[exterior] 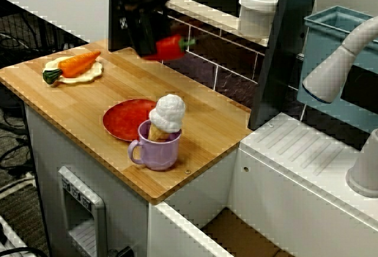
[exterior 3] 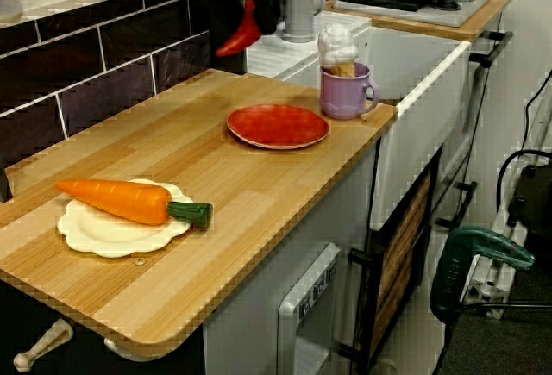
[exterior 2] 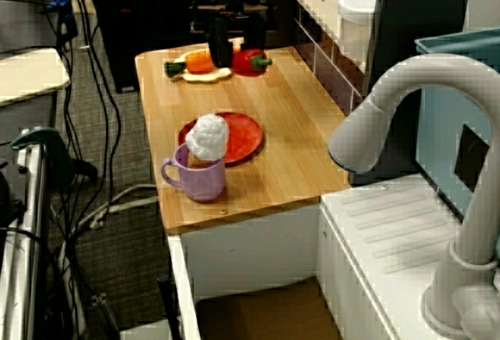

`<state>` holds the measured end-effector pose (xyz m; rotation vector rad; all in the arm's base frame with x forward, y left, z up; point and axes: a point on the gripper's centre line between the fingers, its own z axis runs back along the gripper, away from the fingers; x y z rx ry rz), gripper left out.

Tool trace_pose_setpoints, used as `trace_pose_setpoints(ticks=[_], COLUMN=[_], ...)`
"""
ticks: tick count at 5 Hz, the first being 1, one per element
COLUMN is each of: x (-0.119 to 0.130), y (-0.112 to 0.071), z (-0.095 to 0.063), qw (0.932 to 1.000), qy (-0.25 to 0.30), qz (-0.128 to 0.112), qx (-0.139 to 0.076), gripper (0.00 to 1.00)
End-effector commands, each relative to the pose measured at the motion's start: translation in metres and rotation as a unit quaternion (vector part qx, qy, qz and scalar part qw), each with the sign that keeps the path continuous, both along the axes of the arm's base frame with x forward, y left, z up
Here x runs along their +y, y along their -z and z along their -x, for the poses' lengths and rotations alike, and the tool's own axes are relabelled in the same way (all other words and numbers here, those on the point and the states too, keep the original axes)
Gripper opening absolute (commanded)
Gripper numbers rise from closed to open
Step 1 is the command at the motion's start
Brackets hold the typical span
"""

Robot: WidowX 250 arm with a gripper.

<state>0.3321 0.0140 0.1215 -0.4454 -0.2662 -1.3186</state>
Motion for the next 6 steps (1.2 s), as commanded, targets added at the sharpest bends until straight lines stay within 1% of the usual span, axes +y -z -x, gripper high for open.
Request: trace_pose_setpoints(ticks=[1, 2, 3, 4, 5, 6], x=[0.001, 0.003, 0.005, 0.003, 0.003, 0.008], y=[-0.035, -0.036, -0.038, -0.035, -0.032, -0.033], z=[0.019, 0.024, 0.034, 0.044, 0.049, 0.054], qw=[0.9836, 0.9758, 0.9603, 0.9383, 0.9107, 0.8794], qy=[-0.036, -0.079, -0.154, -0.246, -0.321, -0.396], qz=[-0.136, -0.166, -0.206, -0.227, -0.254, -0.260], qx=[-0.113, -0.118, -0.108, -0.088, -0.057, -0.046], gripper=[0.00, 0.00, 0.00, 0.00, 0.00, 0.00])
